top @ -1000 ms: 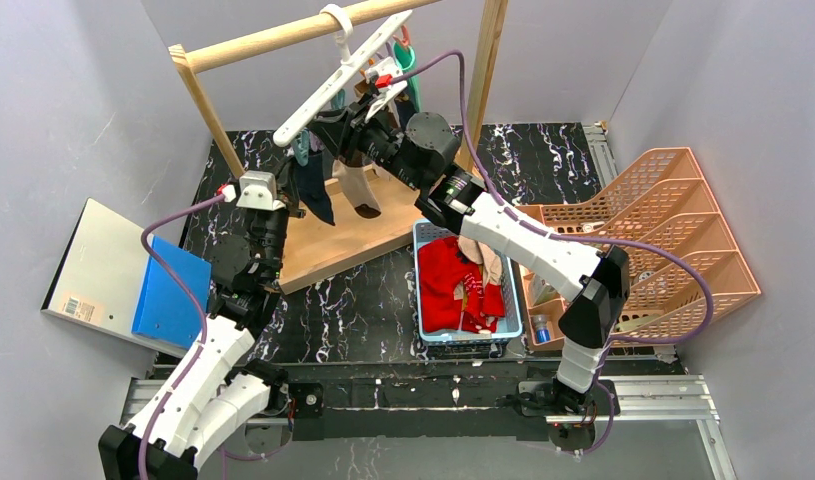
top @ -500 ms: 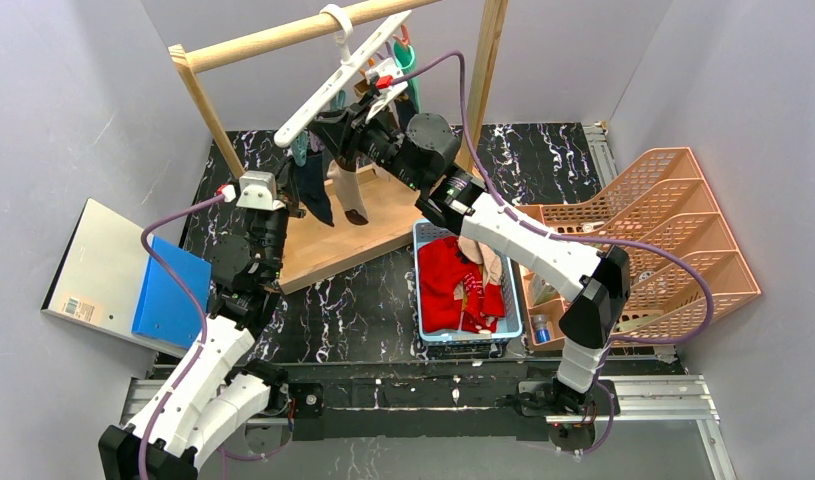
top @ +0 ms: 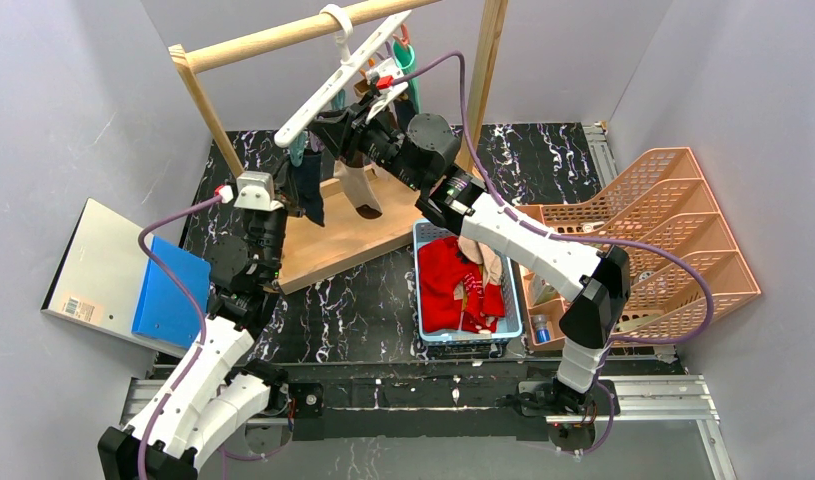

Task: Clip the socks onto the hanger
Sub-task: Clamp the sock onto the hanger.

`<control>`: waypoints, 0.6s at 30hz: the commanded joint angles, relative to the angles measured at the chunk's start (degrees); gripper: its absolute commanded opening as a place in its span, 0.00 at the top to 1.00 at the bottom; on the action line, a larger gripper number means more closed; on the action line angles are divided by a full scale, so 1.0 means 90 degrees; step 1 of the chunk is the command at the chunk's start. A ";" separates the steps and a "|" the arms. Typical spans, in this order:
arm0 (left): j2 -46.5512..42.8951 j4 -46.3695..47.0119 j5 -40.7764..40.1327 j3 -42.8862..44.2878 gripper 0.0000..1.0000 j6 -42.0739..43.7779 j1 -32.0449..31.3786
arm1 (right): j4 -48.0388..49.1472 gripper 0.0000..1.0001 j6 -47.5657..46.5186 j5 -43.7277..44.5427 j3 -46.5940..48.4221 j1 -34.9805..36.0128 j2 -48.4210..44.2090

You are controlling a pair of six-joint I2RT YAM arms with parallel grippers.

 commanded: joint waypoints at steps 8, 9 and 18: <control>-0.0015 0.0485 -0.0036 0.0340 1.00 -0.0090 0.0040 | -0.0154 0.99 0.0096 -0.0250 -0.0128 0.0052 -0.0183; -0.0017 0.0482 -0.0034 0.0341 1.00 -0.0092 0.0038 | -0.0154 0.99 0.0103 -0.0254 -0.0135 0.0052 -0.0183; -0.0261 0.0387 -0.0083 -0.0011 1.00 -0.0296 0.0034 | 0.0250 0.99 0.0431 -0.0108 -0.0407 0.0053 -0.0303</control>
